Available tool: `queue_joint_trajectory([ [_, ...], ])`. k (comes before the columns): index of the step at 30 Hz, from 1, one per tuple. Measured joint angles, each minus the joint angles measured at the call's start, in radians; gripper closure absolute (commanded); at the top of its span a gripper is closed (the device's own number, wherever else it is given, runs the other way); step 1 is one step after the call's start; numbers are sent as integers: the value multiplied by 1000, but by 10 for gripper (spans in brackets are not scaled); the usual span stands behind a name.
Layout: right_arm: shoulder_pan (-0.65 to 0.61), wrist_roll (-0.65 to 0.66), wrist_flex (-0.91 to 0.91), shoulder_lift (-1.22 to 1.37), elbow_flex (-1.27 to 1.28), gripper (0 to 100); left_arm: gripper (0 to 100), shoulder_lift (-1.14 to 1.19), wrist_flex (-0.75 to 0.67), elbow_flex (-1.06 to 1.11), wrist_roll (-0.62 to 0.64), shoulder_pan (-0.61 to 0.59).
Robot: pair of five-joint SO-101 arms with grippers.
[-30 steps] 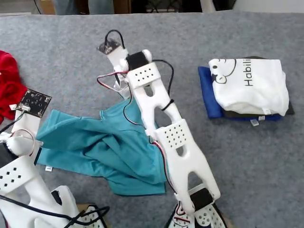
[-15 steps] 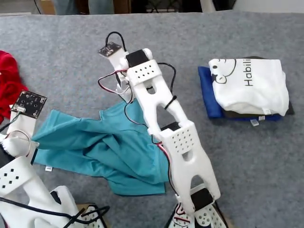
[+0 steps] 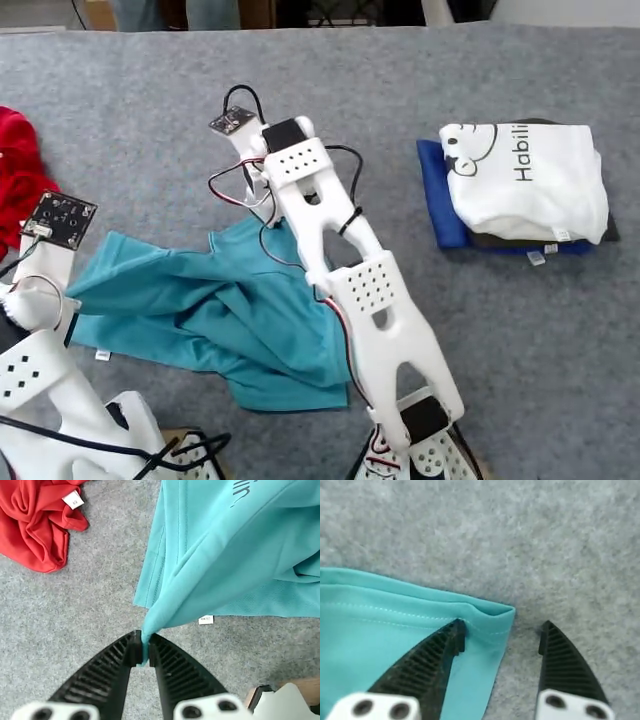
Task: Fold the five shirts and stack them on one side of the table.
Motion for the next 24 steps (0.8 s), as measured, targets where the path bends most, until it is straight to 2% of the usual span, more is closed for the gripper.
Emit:
queue_joint_trajectory([
  [2,0,0,2,17,-26,784,971,0,0,0,0,0],
  [7,8,-2,44,31,-92,988,971,0,0,0,0,0],
  [10,0,11,69,32,-117,960,971,0,0,0,0,0],
  [22,2,35,83,26,-169,984,971,0,0,0,2,0],
  [24,2,35,86,-5,-198,984,971,0,0,-26,55,0],
])
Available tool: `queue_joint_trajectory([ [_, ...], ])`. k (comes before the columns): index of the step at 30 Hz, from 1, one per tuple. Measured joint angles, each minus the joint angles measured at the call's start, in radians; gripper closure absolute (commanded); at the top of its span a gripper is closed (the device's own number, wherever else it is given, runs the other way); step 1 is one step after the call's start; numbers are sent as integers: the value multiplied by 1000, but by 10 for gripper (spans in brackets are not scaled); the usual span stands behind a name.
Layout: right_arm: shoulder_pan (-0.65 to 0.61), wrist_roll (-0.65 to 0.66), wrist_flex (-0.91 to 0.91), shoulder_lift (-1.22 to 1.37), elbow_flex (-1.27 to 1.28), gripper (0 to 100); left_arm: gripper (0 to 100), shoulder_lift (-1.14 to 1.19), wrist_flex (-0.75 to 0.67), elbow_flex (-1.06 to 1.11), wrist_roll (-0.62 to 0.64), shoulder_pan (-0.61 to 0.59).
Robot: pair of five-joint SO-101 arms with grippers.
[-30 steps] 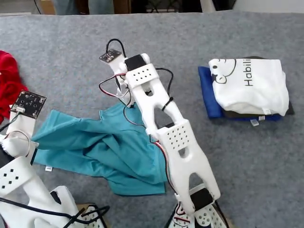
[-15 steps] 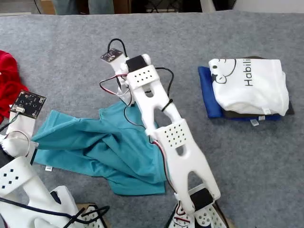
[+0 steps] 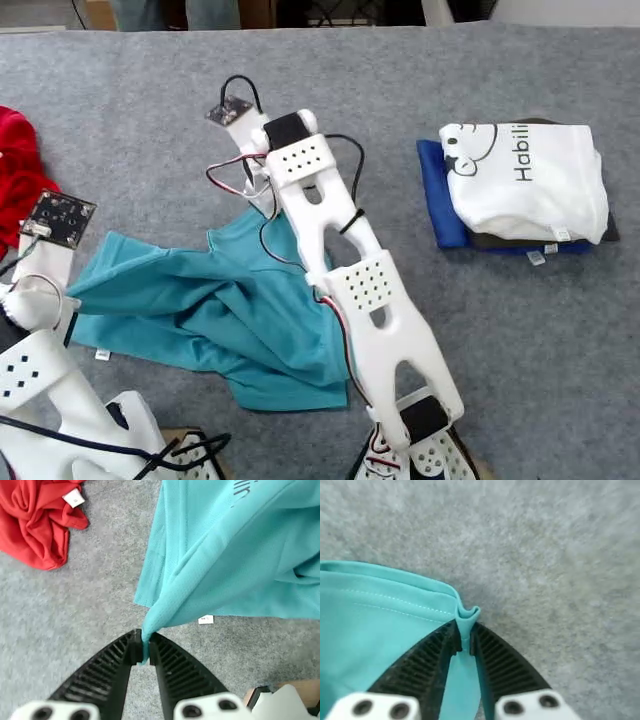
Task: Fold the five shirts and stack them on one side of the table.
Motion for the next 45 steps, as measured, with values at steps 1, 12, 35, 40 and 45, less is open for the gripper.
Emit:
queue_joint_trajectory([
  [1,0,-8,0,-23,-23,984,971,0,0,-23,48,0],
  [12,28,-106,-12,-499,-281,984,971,0,2,-480,601,0],
  [35,143,-69,-275,-1376,-313,984,970,-26,137,-1517,945,0],
  [40,144,-35,-275,-1326,-313,984,970,-26,233,-1456,945,0],
  [45,146,-35,-275,-1215,-313,984,970,-25,238,-1244,945,0],
])
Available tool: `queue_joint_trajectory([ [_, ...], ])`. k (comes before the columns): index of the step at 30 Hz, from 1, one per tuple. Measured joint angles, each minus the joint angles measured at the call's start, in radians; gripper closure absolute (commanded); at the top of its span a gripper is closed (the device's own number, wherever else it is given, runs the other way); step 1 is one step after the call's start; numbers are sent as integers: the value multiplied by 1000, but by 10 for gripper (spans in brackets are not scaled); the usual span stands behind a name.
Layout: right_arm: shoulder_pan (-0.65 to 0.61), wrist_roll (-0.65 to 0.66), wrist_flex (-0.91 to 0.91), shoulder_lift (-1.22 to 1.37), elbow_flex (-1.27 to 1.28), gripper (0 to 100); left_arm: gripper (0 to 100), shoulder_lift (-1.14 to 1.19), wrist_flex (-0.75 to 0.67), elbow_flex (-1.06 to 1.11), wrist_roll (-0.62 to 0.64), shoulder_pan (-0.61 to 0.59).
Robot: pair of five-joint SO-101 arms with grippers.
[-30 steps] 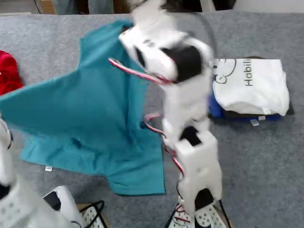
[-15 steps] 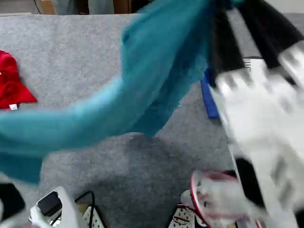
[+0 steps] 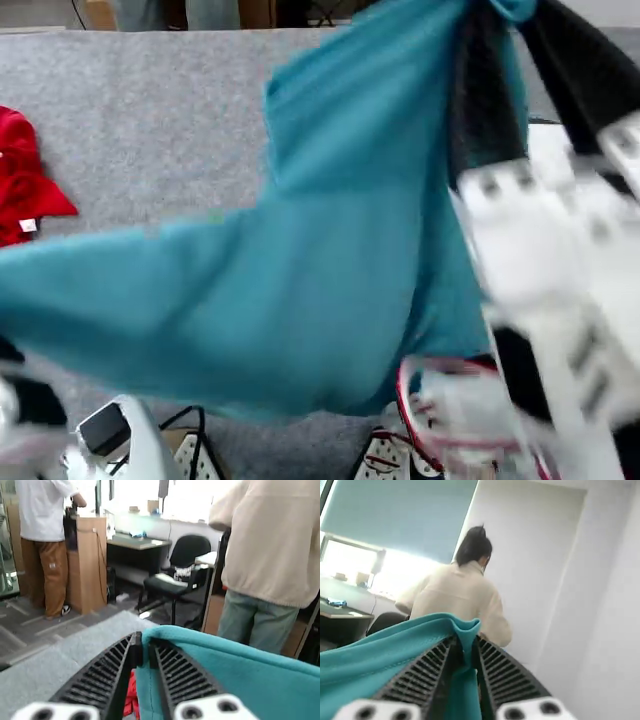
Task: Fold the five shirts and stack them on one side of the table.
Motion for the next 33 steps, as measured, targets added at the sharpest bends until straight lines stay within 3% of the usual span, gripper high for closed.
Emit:
queue_joint_trajectory([
  [4,-2,0,17,147,2,984,970,0,-135,281,0,48],
  [8,0,2,28,350,18,984,970,9,-422,652,2,166],
  [14,63,3,-180,703,21,984,970,87,-1111,1224,2,253],
  [18,91,0,-416,881,21,984,970,212,-1487,1284,2,264],
  [23,91,0,-582,973,21,984,970,462,-1570,1129,2,264],
  [27,91,0,-603,1003,21,984,971,624,-1570,993,2,264],
  [33,91,2,-400,1003,21,984,971,663,-1366,950,2,264],
])
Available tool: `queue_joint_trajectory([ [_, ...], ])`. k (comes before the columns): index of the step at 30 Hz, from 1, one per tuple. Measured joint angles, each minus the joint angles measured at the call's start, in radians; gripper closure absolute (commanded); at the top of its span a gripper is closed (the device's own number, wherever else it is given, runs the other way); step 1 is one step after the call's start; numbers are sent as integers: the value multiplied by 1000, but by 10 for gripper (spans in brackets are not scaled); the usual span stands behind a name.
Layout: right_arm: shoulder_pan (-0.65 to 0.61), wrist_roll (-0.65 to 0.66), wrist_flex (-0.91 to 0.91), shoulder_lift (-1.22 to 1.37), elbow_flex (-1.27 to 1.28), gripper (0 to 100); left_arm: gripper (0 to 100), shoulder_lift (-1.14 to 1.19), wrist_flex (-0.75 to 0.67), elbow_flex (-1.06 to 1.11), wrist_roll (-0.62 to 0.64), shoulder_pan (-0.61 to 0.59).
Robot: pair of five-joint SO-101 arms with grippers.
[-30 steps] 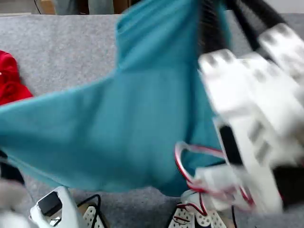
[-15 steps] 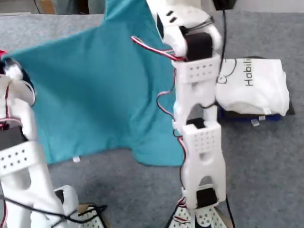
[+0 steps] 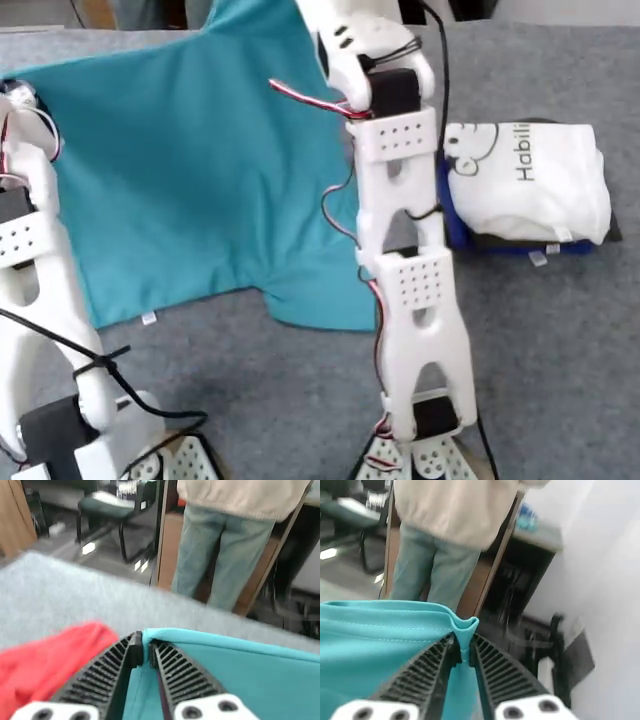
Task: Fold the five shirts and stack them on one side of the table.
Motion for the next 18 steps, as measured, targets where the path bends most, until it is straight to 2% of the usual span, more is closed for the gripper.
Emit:
queue_joint_trajectory([
  [6,0,0,307,0,0,984,971,2,391,2,-2,0],
  [8,0,3,405,0,0,984,971,2,483,2,-8,0],
  [13,2,95,644,0,0,984,971,2,603,57,-126,15],
  [18,51,97,680,0,0,984,971,2,626,249,-255,72],
])
